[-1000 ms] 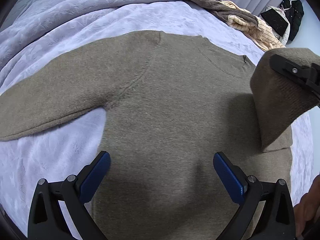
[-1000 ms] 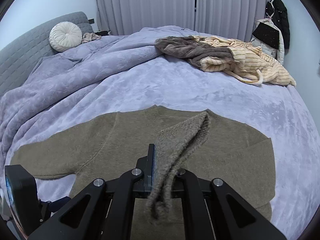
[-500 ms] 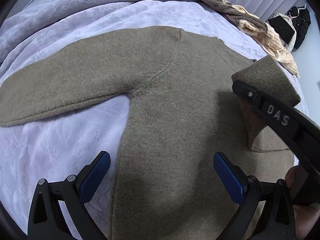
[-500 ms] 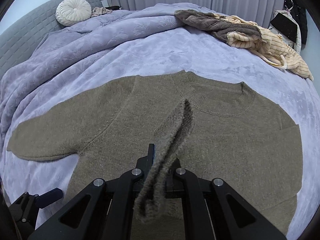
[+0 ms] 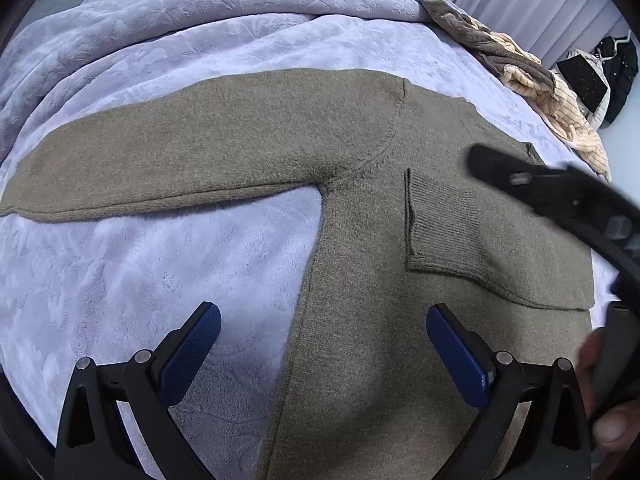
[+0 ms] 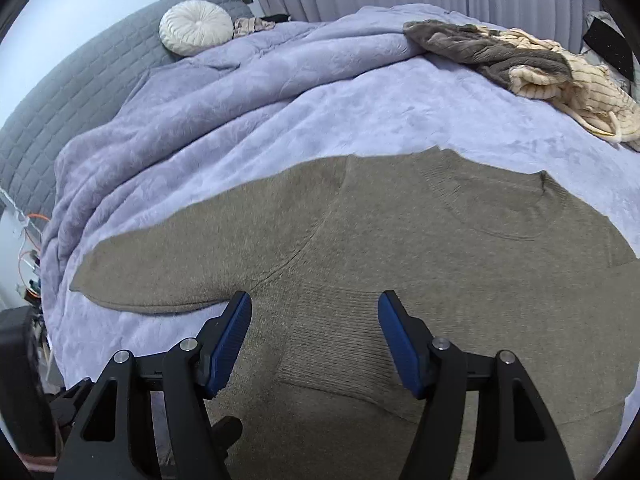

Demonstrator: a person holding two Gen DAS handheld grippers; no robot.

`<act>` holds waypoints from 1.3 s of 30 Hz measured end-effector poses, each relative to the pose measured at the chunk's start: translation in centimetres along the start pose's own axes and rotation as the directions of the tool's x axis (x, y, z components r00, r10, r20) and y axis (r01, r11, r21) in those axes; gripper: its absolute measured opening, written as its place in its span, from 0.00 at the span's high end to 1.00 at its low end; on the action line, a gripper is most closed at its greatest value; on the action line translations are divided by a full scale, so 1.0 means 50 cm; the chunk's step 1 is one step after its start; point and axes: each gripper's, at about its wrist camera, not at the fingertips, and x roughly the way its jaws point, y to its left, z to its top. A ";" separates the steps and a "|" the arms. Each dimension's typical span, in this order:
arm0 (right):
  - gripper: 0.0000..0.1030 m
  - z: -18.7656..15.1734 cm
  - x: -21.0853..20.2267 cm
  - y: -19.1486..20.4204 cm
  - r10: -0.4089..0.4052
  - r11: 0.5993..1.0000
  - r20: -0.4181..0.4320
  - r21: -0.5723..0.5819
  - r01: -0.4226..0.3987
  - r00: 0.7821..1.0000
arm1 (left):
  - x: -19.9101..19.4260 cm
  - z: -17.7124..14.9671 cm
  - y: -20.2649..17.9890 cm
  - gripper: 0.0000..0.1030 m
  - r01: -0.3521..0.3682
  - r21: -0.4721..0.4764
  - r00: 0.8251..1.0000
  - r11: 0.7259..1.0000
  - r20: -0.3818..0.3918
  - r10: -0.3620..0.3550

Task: Fold small clothes

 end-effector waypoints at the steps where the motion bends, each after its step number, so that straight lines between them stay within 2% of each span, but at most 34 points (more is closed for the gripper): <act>1: 0.33 0.002 -0.022 -0.021 -0.006 1.000 0.025 0.020 0.005 1.000 | -0.001 0.000 -0.006 0.00 0.004 0.005 1.000 1.000 0.001 -0.004; 3: 0.29 0.001 -0.064 -0.079 -0.080 0.995 0.066 0.058 0.076 0.995 | 0.000 0.005 -0.033 0.00 0.019 0.031 1.000 0.999 -0.002 -0.019; 4: 0.29 -0.002 -0.080 -0.115 -0.160 0.985 0.074 0.075 0.154 0.984 | 0.003 0.007 -0.052 0.00 0.031 0.050 1.000 0.998 -0.005 -0.030; 7: 0.29 -0.018 -0.095 -0.230 -0.365 0.925 0.027 0.122 0.359 0.931 | 0.011 0.018 -0.129 0.00 0.058 0.129 0.998 0.990 -0.007 -0.057; 12: 0.29 -0.071 -0.098 -0.399 -0.510 0.822 -0.088 0.242 0.515 0.856 | 0.036 0.038 -0.265 0.00 0.140 0.254 0.990 0.957 -0.023 -0.139; 13: 0.29 -0.079 -0.093 -0.417 -0.529 0.806 -0.106 0.250 0.537 0.842 | 0.045 0.041 -0.287 0.00 0.142 0.280 0.990 0.949 -0.020 -0.142; 14: 0.29 -0.087 -0.086 -0.429 -0.537 0.796 -0.124 0.252 0.550 0.834 | 0.056 0.042 -0.305 0.00 0.112 0.308 0.993 0.945 -0.007 -0.115; 16: 0.29 -0.098 -0.070 -0.434 -0.534 0.800 -0.142 0.236 0.552 0.834 | 0.087 0.049 -0.326 0.00 0.046 0.339 0.999 0.940 -0.003 -0.048; 19: 0.29 -0.103 -0.043 -0.384 -0.548 0.813 -0.115 0.158 0.560 0.828 | 0.138 0.056 -0.288 0.00 -0.059 0.314 0.997 0.948 -0.036 0.074; 22: 0.29 -0.109 -0.013 -0.302 -0.488 0.869 -0.090 0.048 0.493 0.868 | 0.128 0.064 -0.228 0.00 -0.080 0.254 0.995 0.964 -0.032 0.091; 24: 0.29 -0.106 -0.009 -0.260 -0.460 0.888 -0.057 -0.019 0.460 0.886 | 0.108 0.071 -0.195 0.00 -0.078 0.208 0.996 0.975 -0.027 0.086; 26: 0.29 -0.103 -0.017 -0.246 -0.368 0.930 -0.037 -0.007 0.368 0.929 | 0.083 0.080 -0.172 0.00 -0.067 0.152 0.998 0.986 -0.004 0.068; 27: 0.28 -0.102 -0.023 -0.247 -0.329 0.944 -0.027 0.014 0.330 0.944 | 0.074 0.084 -0.168 0.00 -0.051 0.135 0.999 0.989 0.002 0.051; 28: 0.27 -0.103 -0.026 -0.251 -0.313 0.949 -0.022 0.028 0.313 0.950 | 0.069 0.084 -0.173 0.00 -0.032 0.132 0.999 0.991 0.002 0.032; 31: 0.26 -0.116 -0.024 -0.279 -0.348 0.934 -0.066 0.063 0.352 0.935 | 0.076 0.066 -0.229 0.00 0.020 0.201 1.000 0.979 -0.027 -0.015; 33: 0.26 -0.135 -0.045 -0.317 -0.348 0.927 -0.079 0.121 0.356 0.934 | 0.093 0.044 -0.263 0.00 0.045 0.255 0.998 0.966 -0.058 -0.031; 35: 0.26 -0.153 -0.079 -0.358 -0.380 0.905 -0.076 0.178 0.387 0.922 | 0.123 0.027 -0.275 0.00 -0.049 0.308 0.995 0.950 -0.062 0.072; 36: 0.26 -0.166 -0.097 -0.381 -0.417 0.880 -0.090 0.206 0.427 0.904 | 0.128 0.022 -0.277 0.00 -0.064 0.324 0.995 0.944 -0.052 0.085; 37: 0.26 -0.173 -0.111 -0.397 -0.421 0.872 -0.098 0.229 0.432 0.902 | 0.122 0.020 -0.275 0.00 -0.064 0.326 0.996 0.943 -0.036 0.080; 39: 0.26 -0.188 -0.145 -0.406 -0.400 0.871 -0.077 0.279 0.405 0.913 | 0.107 0.020 -0.274 0.00 -0.069 0.310 0.995 0.948 -0.041 0.086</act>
